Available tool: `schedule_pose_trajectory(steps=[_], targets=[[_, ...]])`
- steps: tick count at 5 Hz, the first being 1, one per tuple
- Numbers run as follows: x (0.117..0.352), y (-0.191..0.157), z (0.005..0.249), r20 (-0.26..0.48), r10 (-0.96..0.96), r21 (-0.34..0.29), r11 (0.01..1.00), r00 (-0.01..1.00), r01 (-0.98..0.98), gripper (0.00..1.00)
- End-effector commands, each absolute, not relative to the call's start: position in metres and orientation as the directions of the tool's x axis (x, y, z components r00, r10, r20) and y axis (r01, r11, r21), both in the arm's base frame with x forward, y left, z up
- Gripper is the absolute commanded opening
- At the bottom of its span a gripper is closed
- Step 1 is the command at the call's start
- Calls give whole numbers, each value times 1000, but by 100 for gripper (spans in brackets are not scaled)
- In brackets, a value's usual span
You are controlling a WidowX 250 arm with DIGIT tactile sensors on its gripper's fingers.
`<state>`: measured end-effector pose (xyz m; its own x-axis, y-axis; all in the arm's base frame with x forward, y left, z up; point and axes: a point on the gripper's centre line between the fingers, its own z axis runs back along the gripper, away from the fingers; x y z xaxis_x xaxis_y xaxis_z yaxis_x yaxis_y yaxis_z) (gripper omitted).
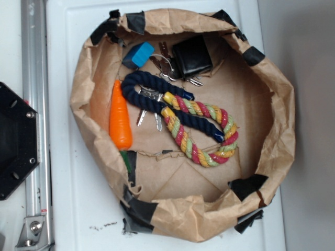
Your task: Grab the multicolored rope.
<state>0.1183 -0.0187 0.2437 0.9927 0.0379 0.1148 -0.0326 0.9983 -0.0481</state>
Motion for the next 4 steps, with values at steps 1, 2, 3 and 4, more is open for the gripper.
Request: schedule_pose_trajectory(steps=[1, 2, 3, 4], targets=[[118, -19, 244, 115, 38, -48, 998, 993, -33, 100], [168, -32, 207, 108, 48, -9, 999, 993, -47, 100], [218, -31, 182, 93, 58, -44, 998, 994, -54, 100], [259, -25, 149, 62, 75, -74, 995, 995, -71, 100]])
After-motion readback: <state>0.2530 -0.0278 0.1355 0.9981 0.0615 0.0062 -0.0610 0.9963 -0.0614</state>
